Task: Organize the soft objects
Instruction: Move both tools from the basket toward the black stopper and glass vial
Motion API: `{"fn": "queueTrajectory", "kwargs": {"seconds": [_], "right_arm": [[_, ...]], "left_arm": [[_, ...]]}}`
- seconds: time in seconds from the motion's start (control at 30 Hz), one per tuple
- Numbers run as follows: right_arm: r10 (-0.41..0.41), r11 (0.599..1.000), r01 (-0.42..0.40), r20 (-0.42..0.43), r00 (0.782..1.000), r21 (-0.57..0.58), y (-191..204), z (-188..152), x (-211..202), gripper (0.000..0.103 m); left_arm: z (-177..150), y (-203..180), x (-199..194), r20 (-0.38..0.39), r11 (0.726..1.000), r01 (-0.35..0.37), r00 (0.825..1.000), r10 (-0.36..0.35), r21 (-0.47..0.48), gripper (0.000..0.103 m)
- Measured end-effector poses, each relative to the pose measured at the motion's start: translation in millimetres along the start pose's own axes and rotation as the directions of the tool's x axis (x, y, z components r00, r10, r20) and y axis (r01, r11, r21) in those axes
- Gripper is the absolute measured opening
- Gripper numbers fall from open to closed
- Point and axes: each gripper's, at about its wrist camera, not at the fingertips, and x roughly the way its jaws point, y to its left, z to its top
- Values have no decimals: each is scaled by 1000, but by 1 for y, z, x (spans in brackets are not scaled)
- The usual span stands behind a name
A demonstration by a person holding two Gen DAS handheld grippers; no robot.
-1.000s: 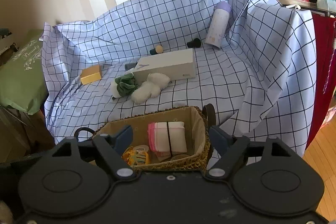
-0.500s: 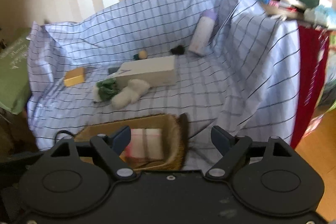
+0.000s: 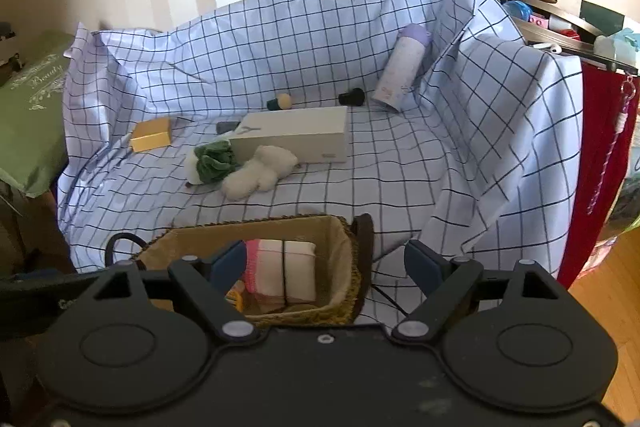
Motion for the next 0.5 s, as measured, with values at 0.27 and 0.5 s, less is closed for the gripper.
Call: {"fn": "queueTrajectory", "kwargs": {"seconds": [0.27,0.5], "right_arm": [[18,1000,-18,-12,1000,10,0,-1,4,86],[26,1000,-26,-34,999,6,5,-1,11,86]], "left_arm": [[-1,0,2,-2,1000,-1,1000,1,-7,90],[0,-3,6,-7,1000,-5,1000,5,9,90]]}}
